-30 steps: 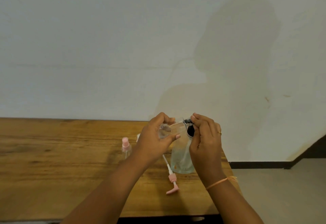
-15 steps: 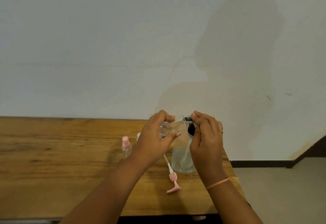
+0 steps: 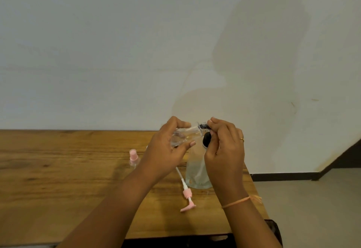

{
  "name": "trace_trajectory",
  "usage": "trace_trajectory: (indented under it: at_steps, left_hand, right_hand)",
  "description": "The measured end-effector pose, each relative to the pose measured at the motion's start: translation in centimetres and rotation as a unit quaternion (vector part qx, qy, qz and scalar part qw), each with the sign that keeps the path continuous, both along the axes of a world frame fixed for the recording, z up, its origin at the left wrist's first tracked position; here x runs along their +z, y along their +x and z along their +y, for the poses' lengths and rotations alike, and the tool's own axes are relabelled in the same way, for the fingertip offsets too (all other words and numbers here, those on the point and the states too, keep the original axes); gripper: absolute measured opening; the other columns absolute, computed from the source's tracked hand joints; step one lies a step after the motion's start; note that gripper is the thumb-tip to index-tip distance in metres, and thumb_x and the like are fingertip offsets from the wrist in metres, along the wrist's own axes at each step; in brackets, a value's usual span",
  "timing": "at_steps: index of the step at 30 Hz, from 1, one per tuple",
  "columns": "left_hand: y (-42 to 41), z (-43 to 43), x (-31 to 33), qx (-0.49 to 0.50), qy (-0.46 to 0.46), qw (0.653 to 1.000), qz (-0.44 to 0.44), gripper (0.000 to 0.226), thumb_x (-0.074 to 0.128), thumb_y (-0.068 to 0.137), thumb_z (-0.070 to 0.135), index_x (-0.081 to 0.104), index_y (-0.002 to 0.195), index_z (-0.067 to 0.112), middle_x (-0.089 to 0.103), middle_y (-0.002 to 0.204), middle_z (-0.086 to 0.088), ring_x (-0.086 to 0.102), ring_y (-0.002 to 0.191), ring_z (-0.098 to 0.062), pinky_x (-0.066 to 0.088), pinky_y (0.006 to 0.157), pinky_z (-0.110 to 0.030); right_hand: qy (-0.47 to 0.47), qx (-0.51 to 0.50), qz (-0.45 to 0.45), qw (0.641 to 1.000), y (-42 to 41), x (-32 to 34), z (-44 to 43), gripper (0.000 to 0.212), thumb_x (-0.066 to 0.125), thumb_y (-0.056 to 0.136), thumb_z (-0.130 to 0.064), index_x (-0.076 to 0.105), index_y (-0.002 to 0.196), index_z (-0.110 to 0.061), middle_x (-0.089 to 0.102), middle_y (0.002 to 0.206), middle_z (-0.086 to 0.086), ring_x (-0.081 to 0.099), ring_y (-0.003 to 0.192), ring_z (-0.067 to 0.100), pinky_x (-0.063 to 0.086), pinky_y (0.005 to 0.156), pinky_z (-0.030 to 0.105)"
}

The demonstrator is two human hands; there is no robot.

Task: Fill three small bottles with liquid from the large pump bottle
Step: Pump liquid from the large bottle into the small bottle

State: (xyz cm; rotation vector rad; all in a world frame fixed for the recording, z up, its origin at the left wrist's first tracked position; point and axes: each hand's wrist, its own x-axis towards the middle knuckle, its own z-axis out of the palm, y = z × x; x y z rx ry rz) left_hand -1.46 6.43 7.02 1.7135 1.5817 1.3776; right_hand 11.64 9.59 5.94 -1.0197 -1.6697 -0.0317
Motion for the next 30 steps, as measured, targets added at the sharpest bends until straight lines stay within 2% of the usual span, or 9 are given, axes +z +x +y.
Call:
trace_trajectory:
  at_steps: [2,6,11,13,18,21,24,27,30]
  left_hand:
    - [-0.1,0.1,0.0,-0.006,-0.003,1.000,0.006,0.029,0.070,0.081,0.026,0.046,0.093,0.037,0.060,0.114,0.014,0.056,0.104,0.004,0.047,0.078,-0.008]
    - [-0.1,0.2,-0.4,-0.019,-0.026,0.999,0.007,0.027,0.069,0.082,0.022,0.044,0.093,0.023,0.063,0.105,0.013,0.052,0.099,0.018,0.040,0.072,0.002]
    - [0.2,0.5,-0.7,-0.020,-0.038,0.999,0.014,0.030,0.067,0.084,0.020,0.039,0.089,0.029,0.062,0.104,0.011,0.047,0.095,0.027,0.038,0.071,0.004]
    - [0.2,0.3,-0.7,-0.022,-0.033,0.999,0.004,0.029,0.068,0.083,0.020,0.041,0.090,0.029,0.063,0.104,0.012,0.048,0.098,0.024,0.039,0.072,0.004]
    - [-0.2,0.0,-0.3,-0.012,0.013,1.000,-0.007,0.027,0.072,0.079,0.021,0.048,0.092,0.026,0.064,0.106,0.012,0.057,0.104,0.003,0.042,0.078,-0.002]
    - [-0.3,0.1,0.1,-0.008,0.019,1.000,0.011,0.029,0.072,0.079,0.023,0.048,0.089,0.034,0.060,0.105,0.022,0.054,0.105,0.007,0.040,0.077,0.001]
    - [-0.3,0.1,0.1,-0.006,0.009,0.999,0.037,0.030,0.071,0.080,0.025,0.045,0.088,0.038,0.057,0.104,0.026,0.051,0.106,0.009,0.038,0.078,-0.001]
    - [-0.2,0.0,-0.1,-0.009,-0.014,0.999,0.048,0.030,0.069,0.082,0.023,0.042,0.086,0.036,0.058,0.107,0.019,0.052,0.105,0.006,0.037,0.075,0.000]
    - [0.0,-0.1,0.1,-0.013,-0.032,0.998,0.048,0.030,0.068,0.083,0.022,0.040,0.085,0.034,0.053,0.102,0.026,0.050,0.093,0.020,0.037,0.068,0.004]
  right_hand:
    - [0.005,0.003,-0.004,1.000,0.1,-0.2,0.2,0.023,0.052,0.080,0.002,0.066,0.098,-0.002,0.065,0.101,0.010,0.055,0.095,0.021,0.047,0.076,0.028]
    - [0.009,0.005,-0.013,1.000,0.2,-1.3,0.8,0.025,0.048,0.084,0.000,0.065,0.103,-0.002,0.064,0.105,0.010,0.052,0.098,0.020,0.045,0.078,0.025]
    - [0.002,0.017,-0.007,1.000,0.1,-1.7,1.2,0.025,0.048,0.083,0.004,0.064,0.102,-0.002,0.063,0.104,0.011,0.048,0.097,0.017,0.049,0.075,0.029]
    - [-0.003,0.015,0.001,1.000,0.0,-1.3,0.8,0.027,0.050,0.080,0.006,0.064,0.101,-0.003,0.063,0.103,0.010,0.052,0.096,0.020,0.047,0.075,0.028]
    - [-0.004,0.020,0.007,1.000,0.0,-0.3,0.5,0.026,0.051,0.079,0.005,0.064,0.100,-0.003,0.064,0.103,0.009,0.053,0.096,0.020,0.044,0.078,0.024]
    - [-0.007,0.020,0.004,1.000,0.1,-0.3,0.7,0.026,0.051,0.080,0.004,0.065,0.101,-0.003,0.065,0.103,0.009,0.052,0.097,0.018,0.037,0.081,0.013]
    - [-0.006,0.021,0.009,1.000,0.3,-0.9,1.0,0.027,0.051,0.080,0.005,0.065,0.101,-0.003,0.065,0.103,0.008,0.052,0.097,0.017,0.037,0.081,0.010]
    - [-0.010,0.026,0.003,1.000,0.2,-1.6,1.1,0.028,0.049,0.082,0.006,0.064,0.104,-0.003,0.063,0.105,0.008,0.052,0.098,0.018,0.039,0.082,0.013]
    - [-0.019,0.030,-0.001,0.999,0.3,-1.7,0.9,0.029,0.049,0.082,0.005,0.064,0.106,-0.003,0.062,0.106,0.009,0.051,0.099,0.018,0.042,0.082,0.018]
